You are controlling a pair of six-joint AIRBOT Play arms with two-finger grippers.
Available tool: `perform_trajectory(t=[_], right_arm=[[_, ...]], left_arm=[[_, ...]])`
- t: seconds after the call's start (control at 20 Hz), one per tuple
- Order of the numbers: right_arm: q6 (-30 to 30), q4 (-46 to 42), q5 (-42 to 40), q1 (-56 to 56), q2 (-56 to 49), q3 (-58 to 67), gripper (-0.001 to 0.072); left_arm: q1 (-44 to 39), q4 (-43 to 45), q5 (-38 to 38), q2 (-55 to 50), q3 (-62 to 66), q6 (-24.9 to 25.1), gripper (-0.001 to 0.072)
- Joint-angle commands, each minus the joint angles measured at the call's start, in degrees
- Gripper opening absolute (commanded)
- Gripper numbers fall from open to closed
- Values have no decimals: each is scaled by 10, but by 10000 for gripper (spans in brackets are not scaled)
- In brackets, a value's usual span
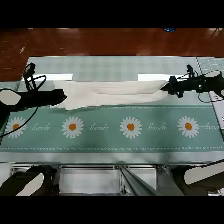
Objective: Fold the shirts.
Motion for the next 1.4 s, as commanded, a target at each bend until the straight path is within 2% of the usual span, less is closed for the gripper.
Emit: perform_trajectory(t=[0.0, 0.15, 0.4, 0.65, 0.8, 1.1, 1.2, 1.35], right_arm=[[-14, -76, 52, -11, 70, 5, 18], [-11, -170, 70, -13, 197, -34, 18], [-12, -147, 71, -11, 429, -148, 18], [31, -146, 104, -10, 595, -188, 18], [45, -140, 121, -10, 635, -188, 18], [35, -87, 128, -10, 640, -188, 18], [36, -87, 130, -10, 640, -188, 18], [38, -83, 129, -10, 640, -188, 18]], left_arm=[[-11, -43, 10, -2, -1, 49, 28], [-66, -54, 40, -27, 20, 50, 27], [-222, -58, 30, -195, 169, 14, 26], [-346, -58, -67, -417, 402, -44, 26], [-412, -78, -116, -521, 514, -66, 26], [-494, -159, -128, -614, 598, -89, 26], [-490, -158, -130, -610, 604, -87, 27], [-431, -155, -142, -583, 615, -72, 26]])
